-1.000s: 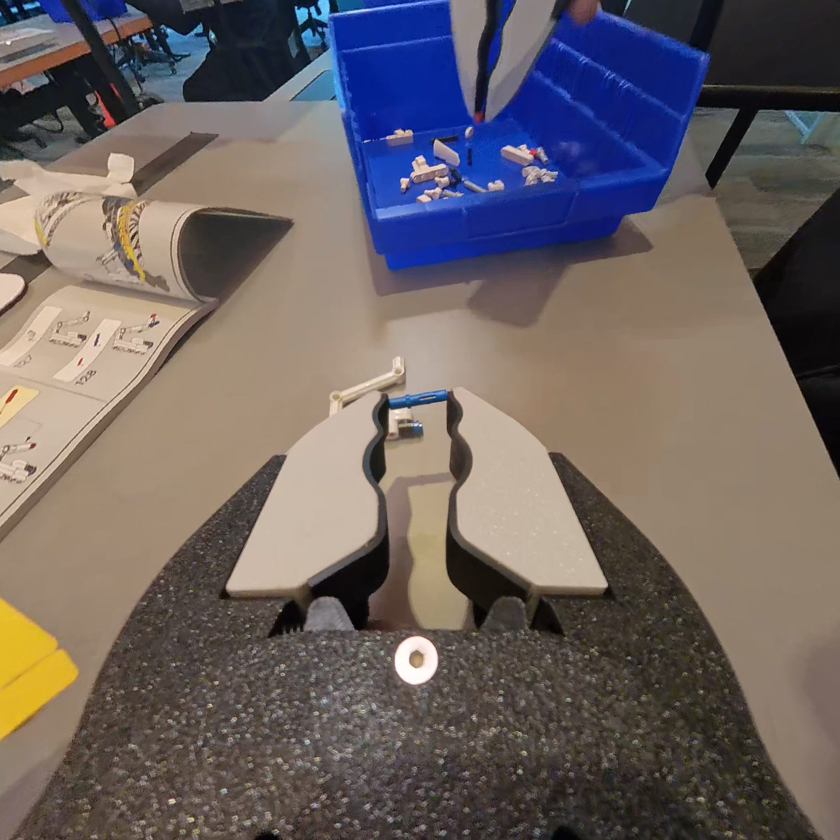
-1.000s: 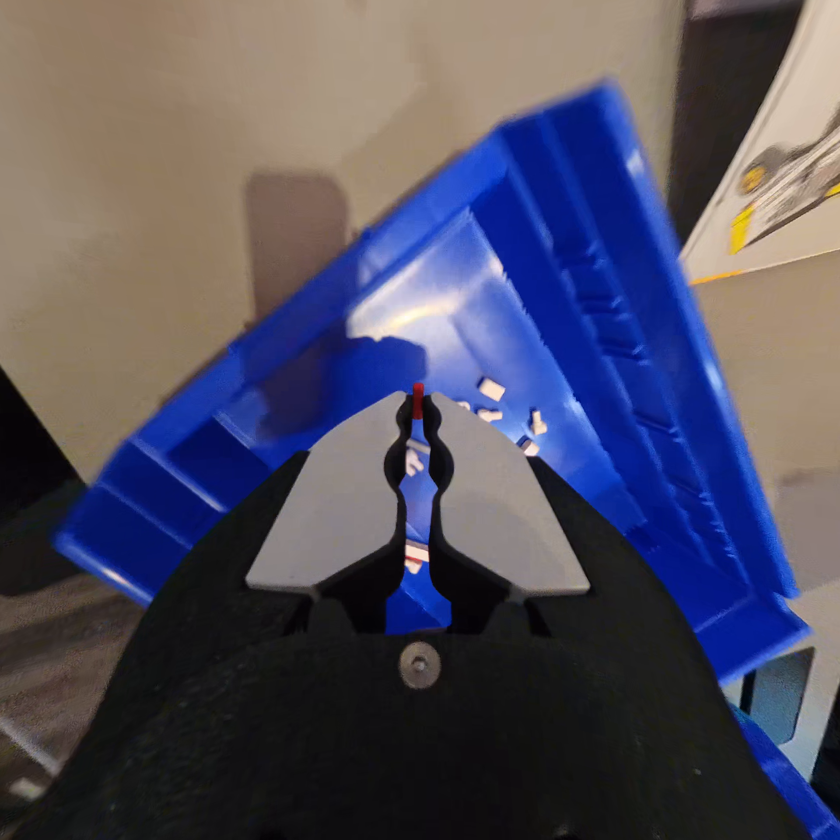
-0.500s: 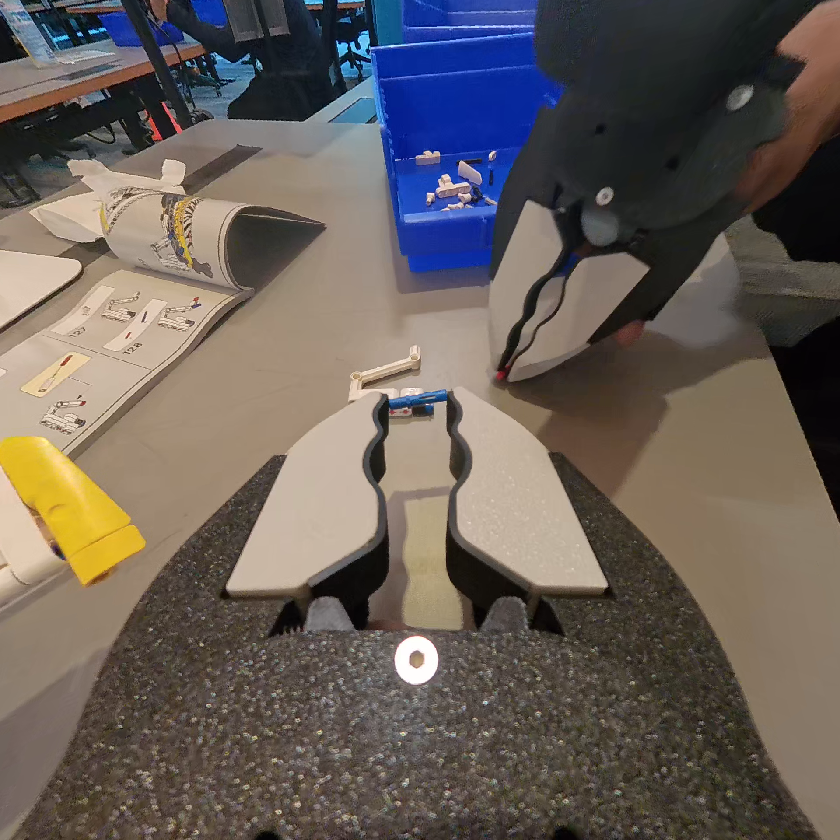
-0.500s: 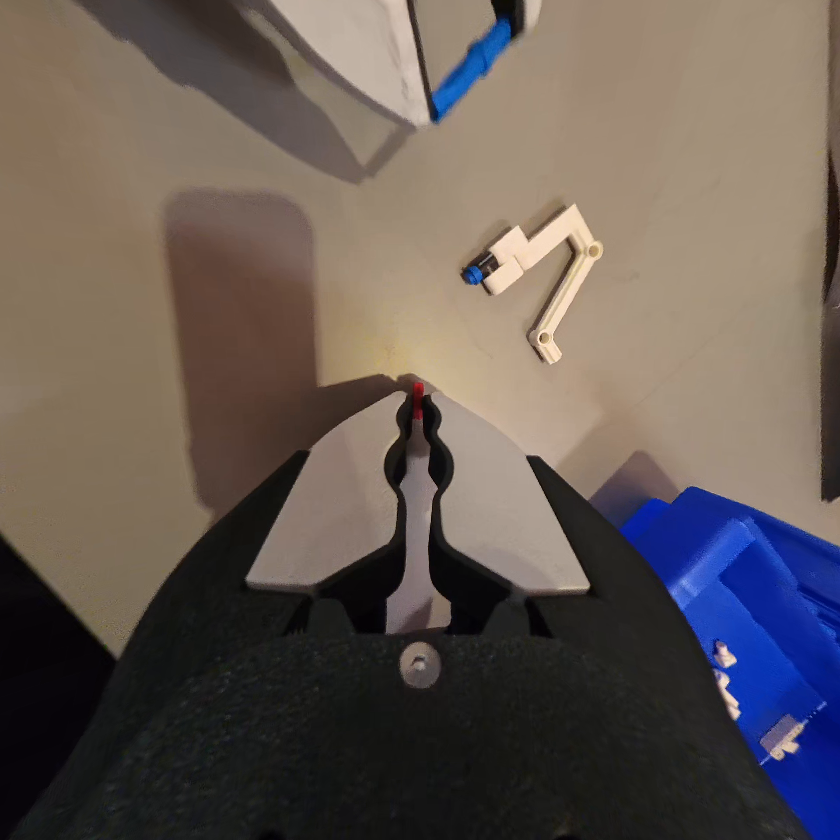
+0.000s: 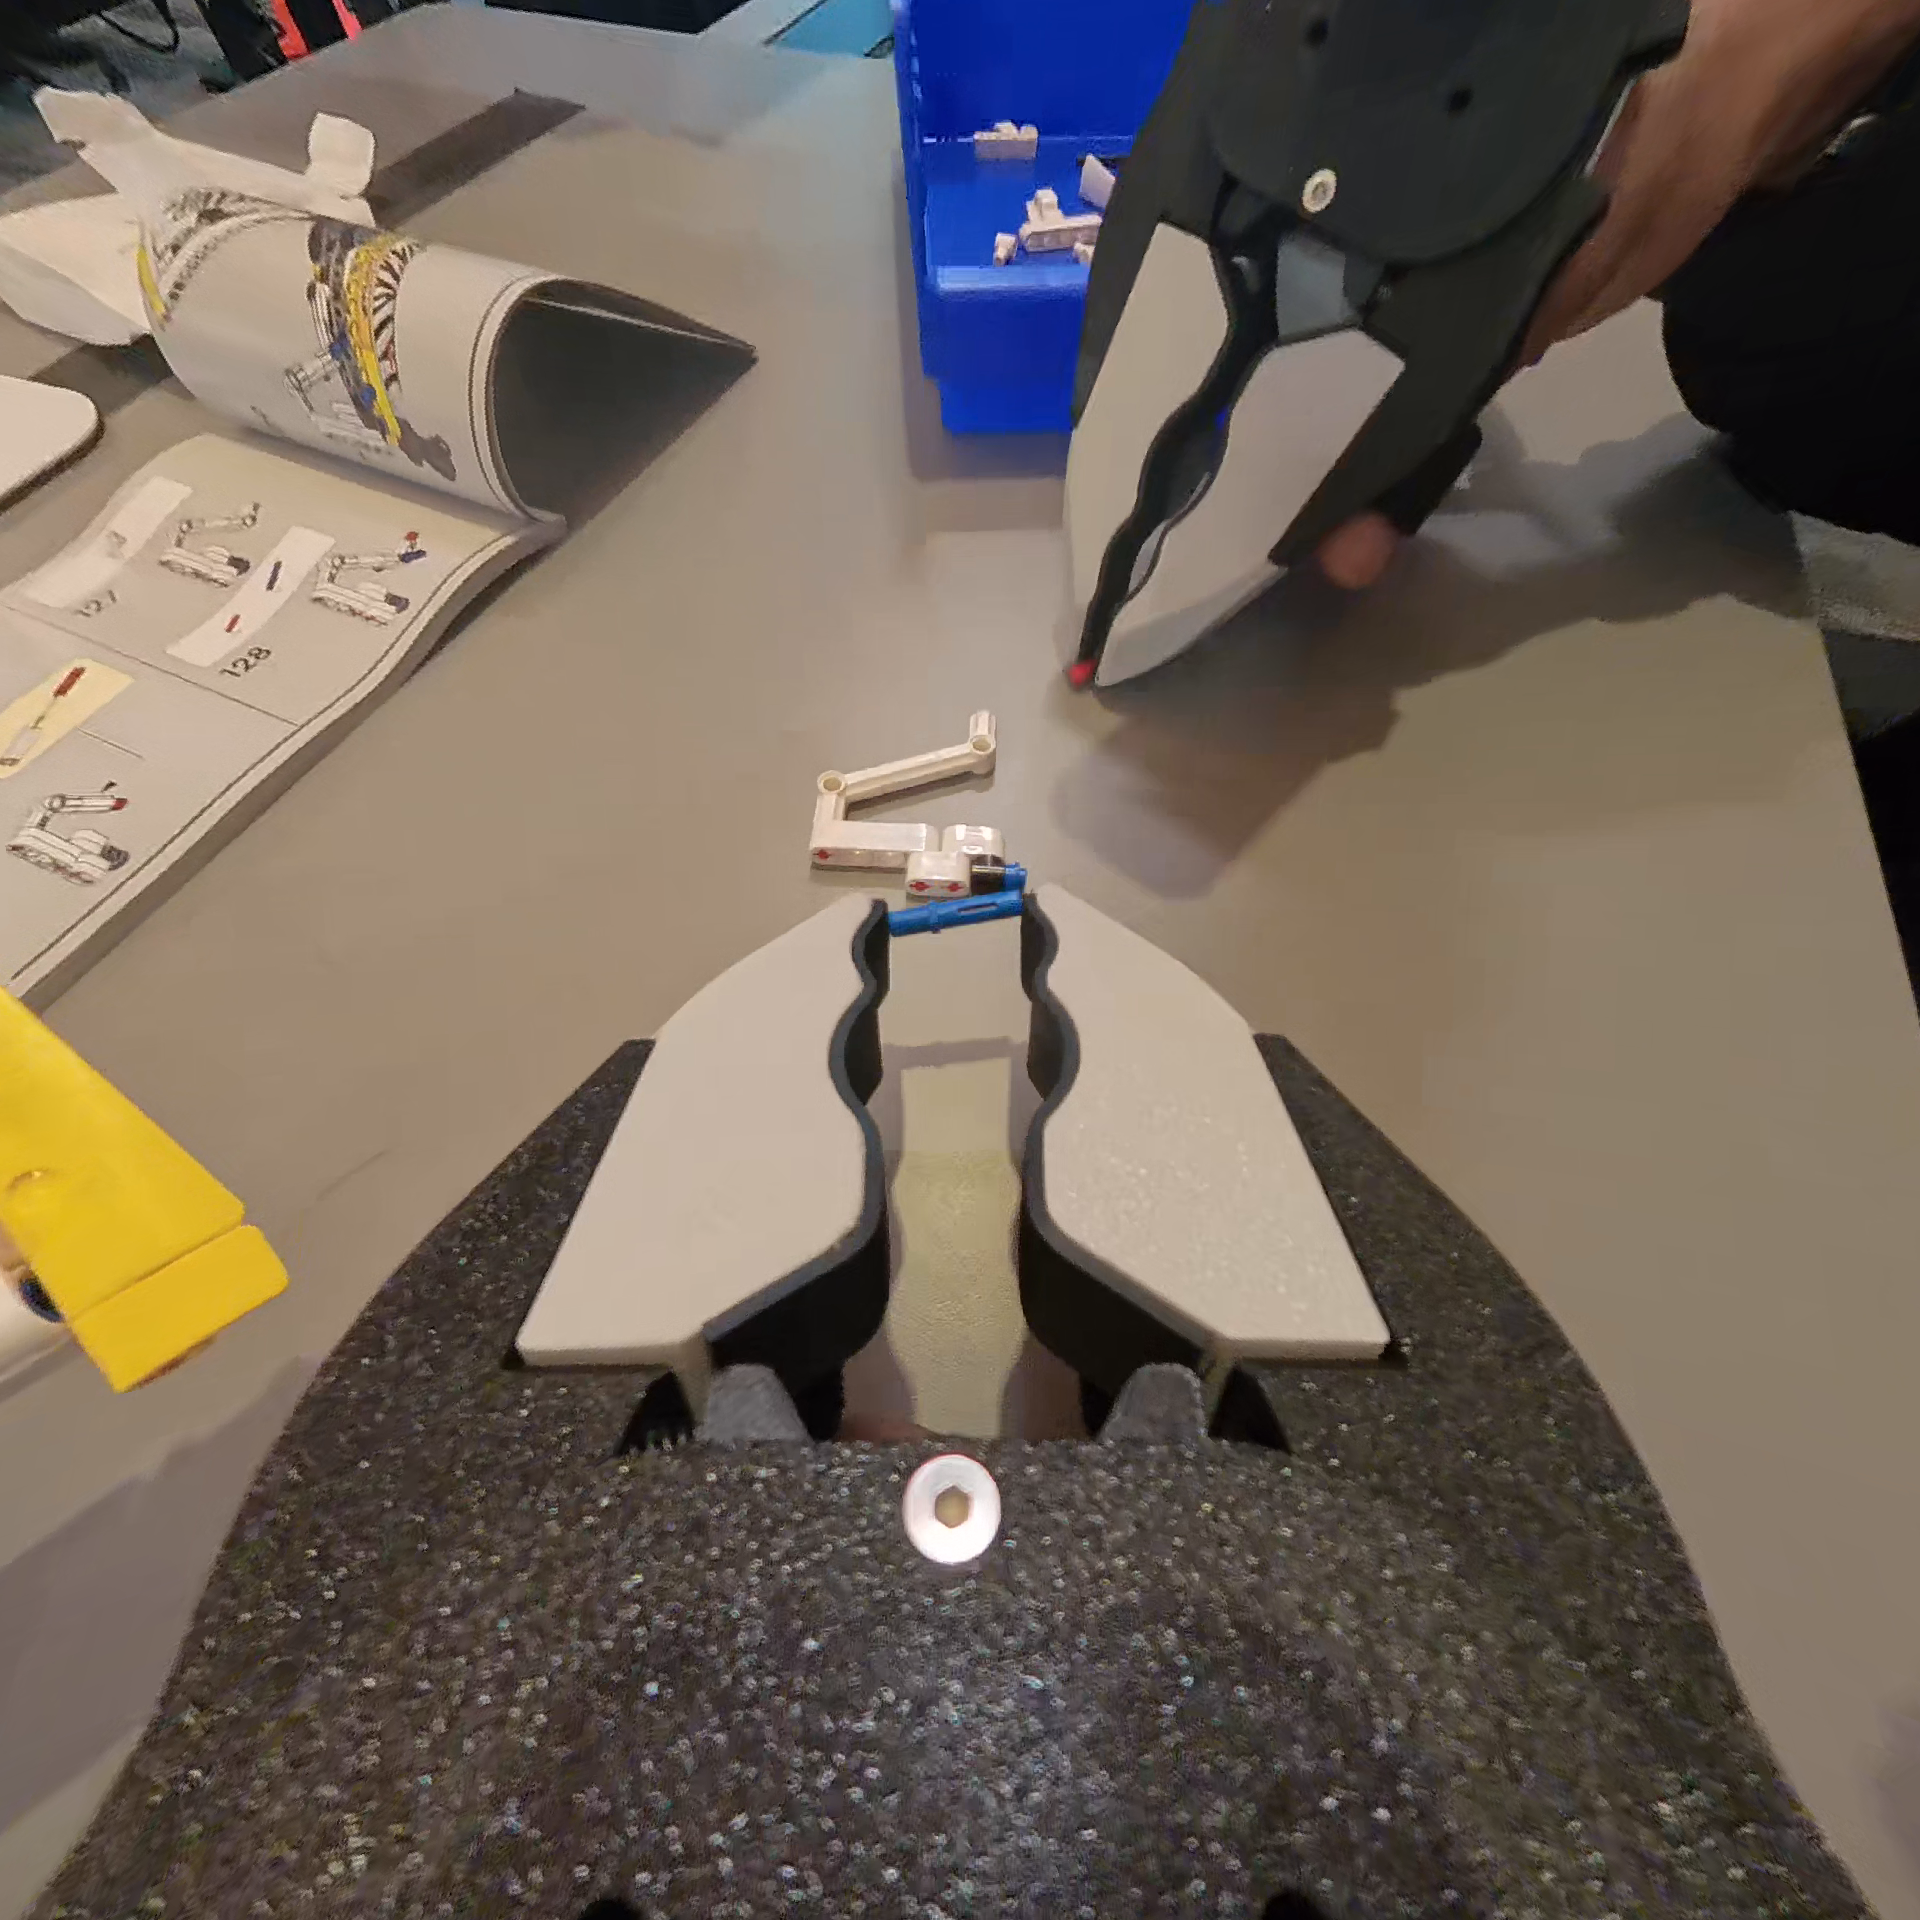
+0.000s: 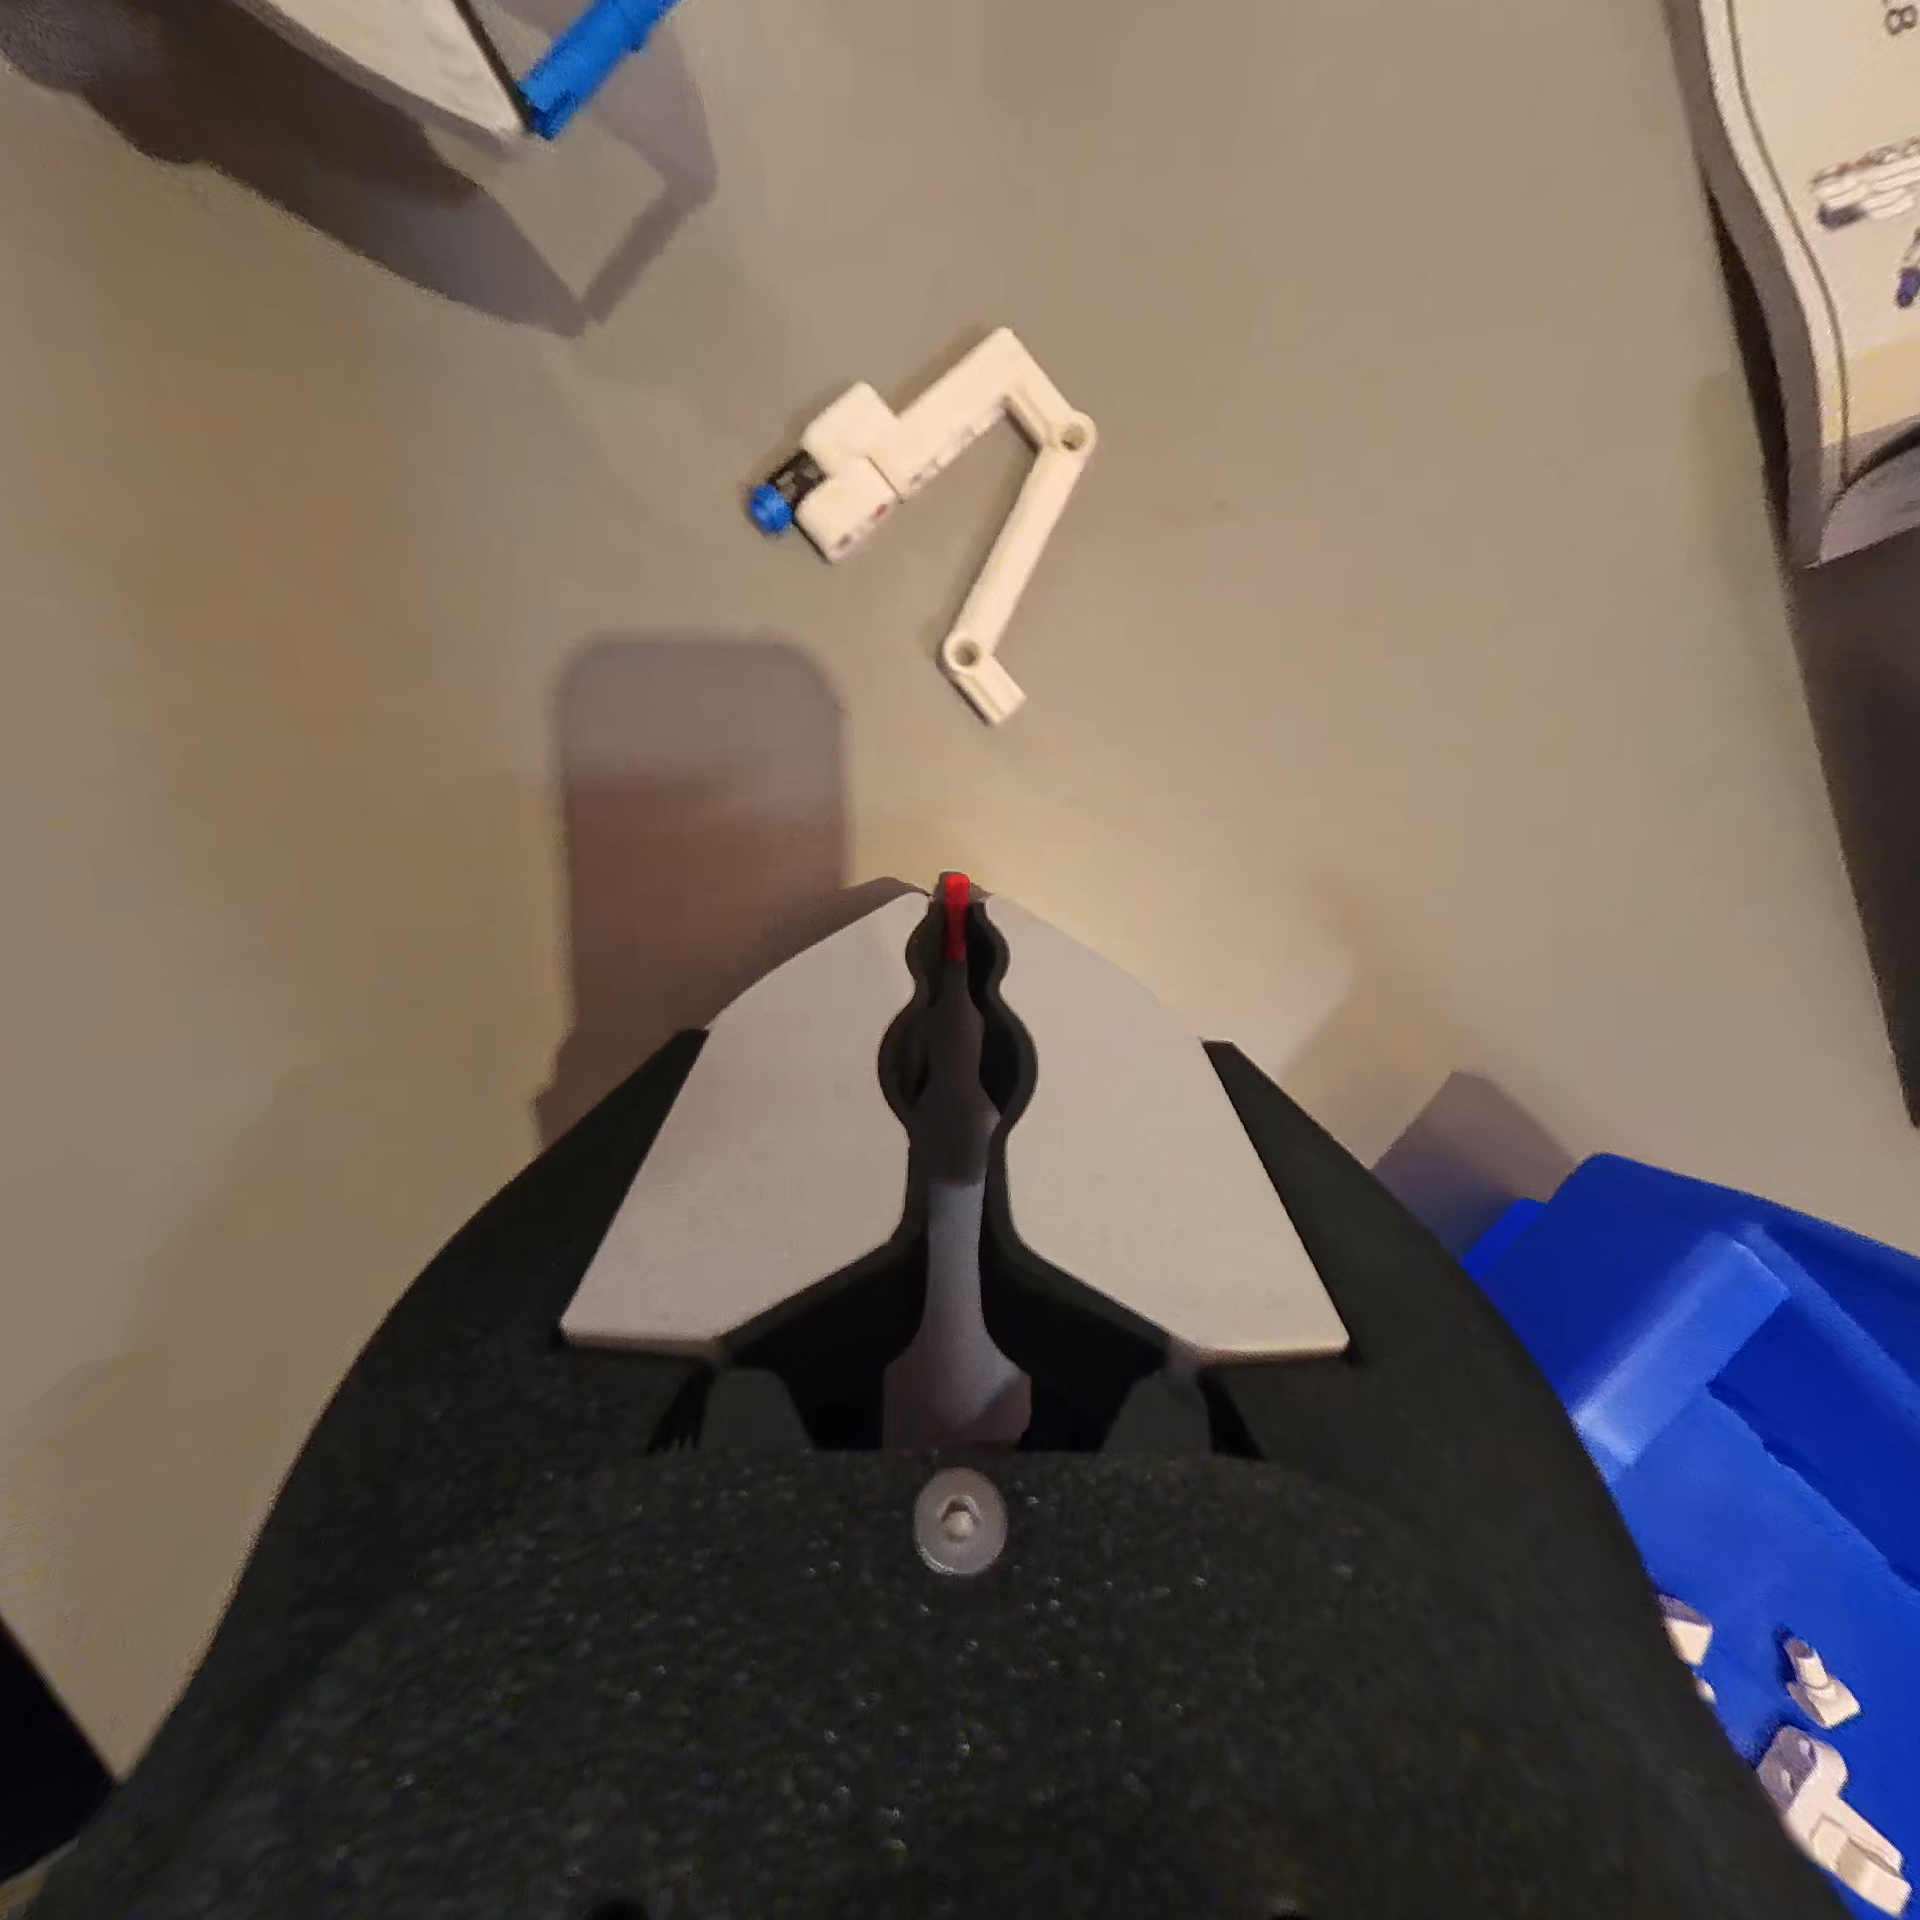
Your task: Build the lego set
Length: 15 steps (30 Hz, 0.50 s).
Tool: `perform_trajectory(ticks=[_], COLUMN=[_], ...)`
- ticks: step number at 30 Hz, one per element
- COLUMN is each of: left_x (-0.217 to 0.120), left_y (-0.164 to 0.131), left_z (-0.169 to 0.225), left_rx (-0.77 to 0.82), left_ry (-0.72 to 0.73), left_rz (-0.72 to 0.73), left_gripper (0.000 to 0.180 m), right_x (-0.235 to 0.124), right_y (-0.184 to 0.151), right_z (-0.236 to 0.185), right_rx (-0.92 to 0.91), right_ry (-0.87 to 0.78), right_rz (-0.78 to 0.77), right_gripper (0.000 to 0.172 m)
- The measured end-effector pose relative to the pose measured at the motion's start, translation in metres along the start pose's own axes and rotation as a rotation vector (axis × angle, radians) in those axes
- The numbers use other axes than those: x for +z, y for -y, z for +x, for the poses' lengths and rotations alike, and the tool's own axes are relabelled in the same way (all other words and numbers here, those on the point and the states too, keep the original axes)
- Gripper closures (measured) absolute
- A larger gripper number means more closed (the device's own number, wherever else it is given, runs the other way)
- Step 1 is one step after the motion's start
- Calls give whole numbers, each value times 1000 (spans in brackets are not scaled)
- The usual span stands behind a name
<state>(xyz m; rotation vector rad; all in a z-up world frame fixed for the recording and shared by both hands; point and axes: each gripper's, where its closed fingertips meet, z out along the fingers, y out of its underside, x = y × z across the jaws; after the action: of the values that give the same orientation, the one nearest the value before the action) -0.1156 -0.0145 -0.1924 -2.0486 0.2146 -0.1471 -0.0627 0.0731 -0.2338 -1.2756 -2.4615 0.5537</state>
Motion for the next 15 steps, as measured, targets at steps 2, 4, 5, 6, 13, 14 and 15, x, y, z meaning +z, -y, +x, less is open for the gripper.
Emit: perform_trajectory(ticks=[2,4,5,6,13,14,15], left_x=[0,1,2,3,18,21,24], left_y=[4,8,11,14,28,33,38], left_z=[-1,-2,-3,-3,-2,-3,-4], left_rx=[-2,-12,-18,-22,-106,-122,-136], left_ry=[5,0,-1,-4,-43,-52,-61], left_rz=[21,48,61,73,78,79,84], left_gripper=[156,156,156,156,156,156,156], right_x=[0,0,0,0,-2,-3,-5], right_y=[-1,-1,-1,-1,4,6,10], right_z=[2,2,1,1,1,4,7], right_rx=[2,3,-2,-10,-45,-56,-71], right_ry=[37,63,67,68,44,24,3], right_rz=[23,42,48,53,88,96,112], right_gripper=[168,168,168,168,148,147,147])
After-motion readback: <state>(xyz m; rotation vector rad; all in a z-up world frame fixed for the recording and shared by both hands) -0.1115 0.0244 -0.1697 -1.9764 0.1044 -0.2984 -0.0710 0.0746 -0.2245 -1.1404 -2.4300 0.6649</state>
